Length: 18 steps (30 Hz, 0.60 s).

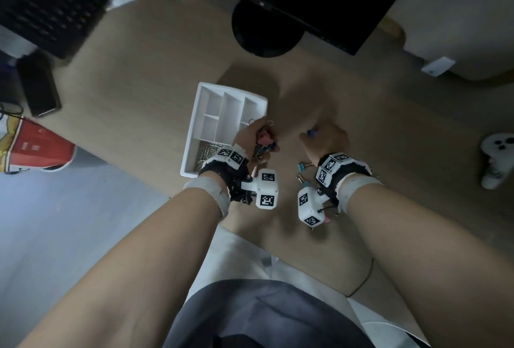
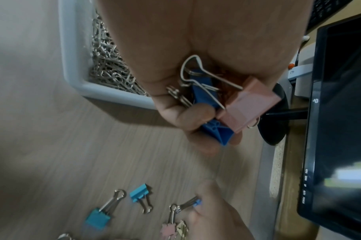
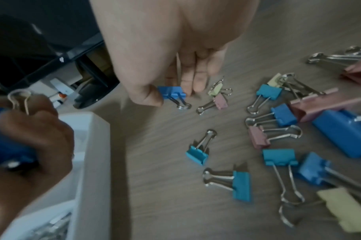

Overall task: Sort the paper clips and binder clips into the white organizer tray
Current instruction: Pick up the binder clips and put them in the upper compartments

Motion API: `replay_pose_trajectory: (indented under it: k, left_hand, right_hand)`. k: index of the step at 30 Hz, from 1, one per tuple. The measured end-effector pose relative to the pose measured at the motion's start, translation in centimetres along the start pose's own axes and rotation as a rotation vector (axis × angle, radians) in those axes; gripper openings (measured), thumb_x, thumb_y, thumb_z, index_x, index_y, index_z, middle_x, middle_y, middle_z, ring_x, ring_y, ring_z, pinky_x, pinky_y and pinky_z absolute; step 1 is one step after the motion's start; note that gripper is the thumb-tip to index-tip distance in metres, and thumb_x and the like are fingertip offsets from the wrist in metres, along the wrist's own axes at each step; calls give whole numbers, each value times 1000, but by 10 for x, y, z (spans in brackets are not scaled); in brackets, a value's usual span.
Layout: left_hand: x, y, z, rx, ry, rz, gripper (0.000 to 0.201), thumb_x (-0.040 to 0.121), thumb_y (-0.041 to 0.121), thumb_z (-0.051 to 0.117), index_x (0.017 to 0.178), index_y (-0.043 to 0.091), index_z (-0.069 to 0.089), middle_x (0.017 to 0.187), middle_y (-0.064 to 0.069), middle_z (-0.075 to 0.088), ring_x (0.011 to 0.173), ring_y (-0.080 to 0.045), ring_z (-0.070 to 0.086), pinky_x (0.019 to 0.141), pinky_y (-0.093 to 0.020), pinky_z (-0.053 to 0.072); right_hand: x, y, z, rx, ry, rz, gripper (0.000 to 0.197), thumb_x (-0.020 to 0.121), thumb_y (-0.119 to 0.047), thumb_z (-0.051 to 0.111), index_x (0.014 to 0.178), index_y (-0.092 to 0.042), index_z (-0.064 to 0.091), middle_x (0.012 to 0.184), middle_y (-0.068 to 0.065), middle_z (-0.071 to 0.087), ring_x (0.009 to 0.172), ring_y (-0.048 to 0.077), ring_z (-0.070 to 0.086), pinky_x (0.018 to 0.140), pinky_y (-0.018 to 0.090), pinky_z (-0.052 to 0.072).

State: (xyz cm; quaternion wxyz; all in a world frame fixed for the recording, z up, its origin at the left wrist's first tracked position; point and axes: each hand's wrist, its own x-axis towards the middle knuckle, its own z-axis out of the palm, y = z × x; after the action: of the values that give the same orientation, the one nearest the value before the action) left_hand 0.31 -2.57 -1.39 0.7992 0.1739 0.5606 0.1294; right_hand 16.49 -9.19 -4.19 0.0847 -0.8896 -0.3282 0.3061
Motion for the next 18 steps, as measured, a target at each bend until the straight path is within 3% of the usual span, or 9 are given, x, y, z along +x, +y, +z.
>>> replay_pose_trajectory:
  k: [4, 6, 8, 9, 12, 15, 16, 18]
  left_hand:
    - [-13, -7, -4, -60, 46, 11, 42, 95, 38, 49, 65, 9, 59, 56, -7, 54, 43, -21, 56, 34, -14, 31]
    - [-24, -10, -6, -38, 89, 44, 42, 95, 37, 48, 67, 7, 58, 47, -5, 51, 41, -19, 52, 37, -14, 33]
    - [-35, -8, -12, -106, 143, 93, 38, 97, 31, 48, 70, 5, 55, 42, -1, 49, 49, -19, 44, 39, -16, 38]
    - [-40, -5, -14, -157, 170, 108, 35, 97, 29, 48, 73, 4, 54, 41, 0, 50, 54, -18, 40, 40, -18, 42]
    - [-50, 4, -26, -231, 247, 122, 32, 96, 26, 50, 77, 1, 56, 42, -2, 52, 58, -22, 42, 39, -20, 45]
    - [-49, 15, -40, -342, 220, 120, 28, 98, 25, 47, 78, 5, 51, 50, -2, 50, 58, -20, 40, 44, -19, 45]
    - [-47, 19, -44, -327, 222, 122, 26, 98, 24, 45, 78, 8, 48, 55, -2, 48, 58, -20, 40, 49, -20, 45]
    - [-48, 31, -50, -257, 252, 117, 24, 100, 22, 41, 77, 12, 44, 66, -1, 42, 58, -18, 42, 62, -23, 42]
  right_hand:
    - [-15, -14, -5, 503, -19, 53, 23, 79, -39, 57, 94, -23, 57, 94, 1, 68, 93, 28, 66, 85, 42, 54]
    - [-27, -23, -11, 675, -41, 97, 23, 83, -39, 50, 95, -21, 59, 83, 1, 69, 76, 29, 70, 72, 44, 59]
    - [-39, -30, -14, 732, -139, 98, 28, 95, -25, 44, 104, -6, 63, 80, 7, 69, 57, 25, 66, 49, 30, 53]
    - [-42, -33, -13, 716, -186, 72, 28, 98, -19, 43, 106, -2, 63, 83, 10, 71, 52, 22, 63, 44, 25, 49]
    - [-50, -46, -11, 666, -248, -46, 19, 99, -17, 52, 102, -8, 68, 89, 9, 75, 55, 17, 68, 52, 29, 57]
    - [-60, -67, -14, 745, -317, -58, 9, 96, -10, 63, 88, -13, 68, 74, 1, 70, 48, 7, 66, 50, 26, 58]
    - [-61, -76, -13, 788, -352, -39, 13, 95, -6, 65, 84, -14, 67, 74, 4, 70, 47, 10, 65, 49, 26, 57]
    - [-62, -93, -7, 838, -410, -22, 16, 92, 0, 66, 84, -15, 68, 81, 12, 72, 50, 18, 63, 60, 32, 58]
